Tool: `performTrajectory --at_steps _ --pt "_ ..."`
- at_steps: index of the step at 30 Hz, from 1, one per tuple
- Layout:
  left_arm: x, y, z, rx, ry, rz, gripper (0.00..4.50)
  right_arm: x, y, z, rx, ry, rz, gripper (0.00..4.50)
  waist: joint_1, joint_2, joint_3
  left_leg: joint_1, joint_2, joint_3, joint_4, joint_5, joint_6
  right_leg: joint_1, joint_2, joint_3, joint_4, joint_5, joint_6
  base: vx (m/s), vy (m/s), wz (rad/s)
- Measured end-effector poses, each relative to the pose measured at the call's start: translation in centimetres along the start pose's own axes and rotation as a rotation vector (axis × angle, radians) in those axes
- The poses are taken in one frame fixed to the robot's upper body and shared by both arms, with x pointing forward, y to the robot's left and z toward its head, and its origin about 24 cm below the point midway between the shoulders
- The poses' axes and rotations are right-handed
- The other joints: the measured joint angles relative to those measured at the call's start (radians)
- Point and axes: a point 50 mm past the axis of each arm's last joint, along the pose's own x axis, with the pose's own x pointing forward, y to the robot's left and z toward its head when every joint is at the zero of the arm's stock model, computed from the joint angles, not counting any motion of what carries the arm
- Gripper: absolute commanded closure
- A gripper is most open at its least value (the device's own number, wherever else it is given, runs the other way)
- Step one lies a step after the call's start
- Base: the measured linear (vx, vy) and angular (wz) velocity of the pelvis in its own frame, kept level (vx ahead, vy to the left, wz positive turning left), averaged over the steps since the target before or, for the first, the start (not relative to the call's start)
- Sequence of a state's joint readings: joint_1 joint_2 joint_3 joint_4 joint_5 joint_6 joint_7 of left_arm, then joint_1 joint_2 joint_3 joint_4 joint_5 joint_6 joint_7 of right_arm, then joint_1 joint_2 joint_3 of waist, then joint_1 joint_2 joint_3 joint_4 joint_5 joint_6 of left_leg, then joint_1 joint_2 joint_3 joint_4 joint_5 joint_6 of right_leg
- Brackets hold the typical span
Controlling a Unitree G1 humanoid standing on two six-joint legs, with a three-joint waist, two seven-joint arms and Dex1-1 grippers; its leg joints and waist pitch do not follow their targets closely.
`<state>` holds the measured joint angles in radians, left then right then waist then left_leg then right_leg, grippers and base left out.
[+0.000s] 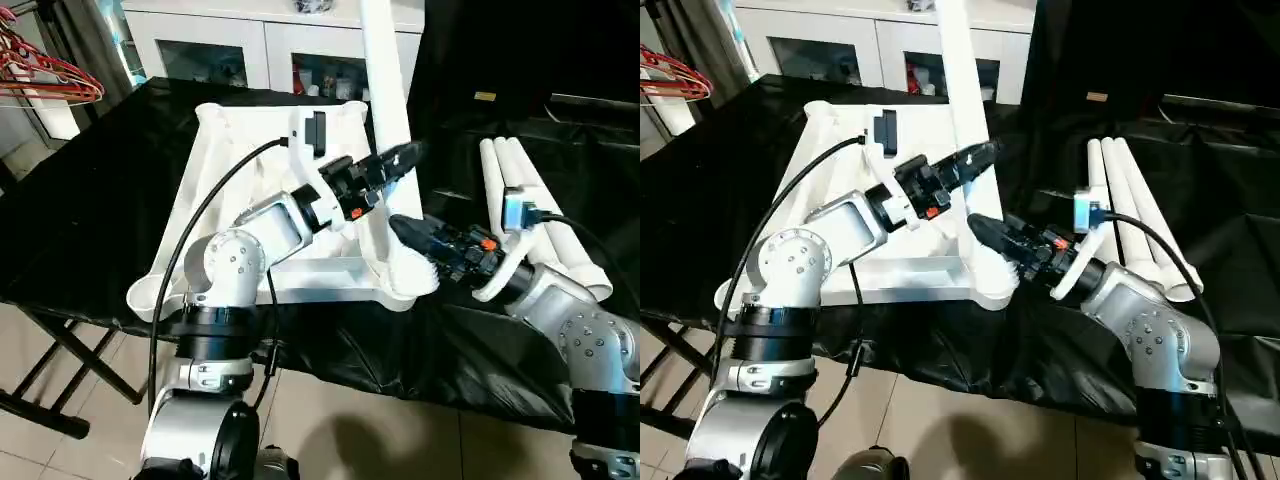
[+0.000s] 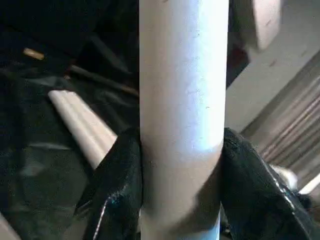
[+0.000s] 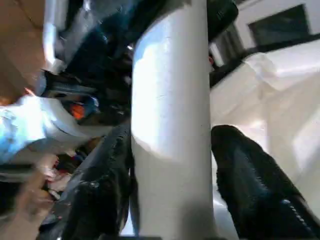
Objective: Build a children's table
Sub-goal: Pick table leg
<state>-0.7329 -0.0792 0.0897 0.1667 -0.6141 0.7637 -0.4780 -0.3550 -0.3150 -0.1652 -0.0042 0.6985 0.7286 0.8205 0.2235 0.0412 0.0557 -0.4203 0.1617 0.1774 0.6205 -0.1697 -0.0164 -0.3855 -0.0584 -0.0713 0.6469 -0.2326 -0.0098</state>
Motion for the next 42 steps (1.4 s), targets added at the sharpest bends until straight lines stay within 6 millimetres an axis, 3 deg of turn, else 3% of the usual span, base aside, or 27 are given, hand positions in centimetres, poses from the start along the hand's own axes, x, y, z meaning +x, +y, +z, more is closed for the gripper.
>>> performTrajectory --at_steps 7,19,20,23,25,33,34,35,42 --pt "0.2 0.1 0.6 0.241 0.002 0.130 2.60 1.8 0.0 0.2 -0.178 0.081 -0.145 1.43 -0.005 0.000 0.000 0.000 0.000 0.000 -0.001 0.000 0.000 0.000 0.000 0.000 0.000 0.000 0.000 0.000 0.000 0.00" --pt "0.9 -1.3 1.1 0.431 -0.026 0.209 2.60 6.4 0.2 -0.3 -0.197 0.075 -0.301 1.43 -0.024 0.000 0.000 0.000 0.000 0.000 -0.001 0.000 -0.001 -0.001 0.000 0.000 0.000 0.000 0.001 0.000 0.000 0.00" --pt "0.9 -1.3 1.1 0.438 -0.028 0.213 2.60 6.5 0.2 -0.4 -0.199 0.075 -0.308 1.70 -0.025 -0.001 0.000 0.000 0.000 0.000 -0.001 0.000 -0.001 -0.001 0.000 0.000 -0.001 0.000 0.001 0.000 0.000 0.00" --pt "0.9 -1.3 1.2 0.454 -0.033 0.224 2.60 6.9 0.3 -0.5 -0.193 0.071 -0.312 1.82 -0.025 -0.001 0.000 0.000 0.000 0.001 -0.002 0.000 0.000 -0.001 0.000 0.000 -0.001 0.000 0.001 0.000 0.000 0.00" --pt "0.9 -1.2 1.2 0.459 -0.033 0.234 2.60 7.0 0.5 -0.5 -0.191 0.070 -0.308 2.15 -0.025 -0.001 0.000 0.000 0.000 0.001 -0.002 0.000 -0.001 -0.001 0.000 0.000 -0.001 0.000 0.001 0.000 0.000 0.00" --pt "0.8 -1.0 1.2 0.468 -0.026 0.247 2.60 7.4 0.8 -0.7 -0.194 0.078 -0.282 2.51 -0.025 -0.001 0.000 0.000 0.000 0.001 -0.002 0.000 -0.001 -0.001 0.000 0.001 -0.001 0.000 0.001 0.000 0.000 0.00" --pt "0.8 -0.9 1.2 0.470 -0.025 0.249 2.04 7.4 0.8 -0.7 -0.195 0.080 -0.279 2.53 -0.025 -0.001 0.000 0.000 0.000 0.001 -0.002 0.000 -0.001 -0.001 0.000 0.001 -0.001 0.000 0.001 0.000 0.000 0.00" --pt "0.8 -0.9 1.2 0.468 -0.025 0.247 1.90 7.3 0.7 -0.6 -0.197 0.081 -0.276 2.53 -0.025 -0.001 0.000 0.000 0.000 0.001 -0.002 0.000 -0.001 -0.001 0.000 0.001 -0.001 0.000 0.001 0.000 0.000 0.00" --pt "0.7 -1.2 1.2 0.406 -0.037 0.168 1.50 5.6 0.6 -1.0 -0.205 0.117 -0.193 2.55 -0.025 -0.001 0.000 0.000 0.000 0.001 -0.002 0.000 -0.001 -0.001 0.000 0.001 -0.001 0.000 0.001 0.000 0.000 0.00"
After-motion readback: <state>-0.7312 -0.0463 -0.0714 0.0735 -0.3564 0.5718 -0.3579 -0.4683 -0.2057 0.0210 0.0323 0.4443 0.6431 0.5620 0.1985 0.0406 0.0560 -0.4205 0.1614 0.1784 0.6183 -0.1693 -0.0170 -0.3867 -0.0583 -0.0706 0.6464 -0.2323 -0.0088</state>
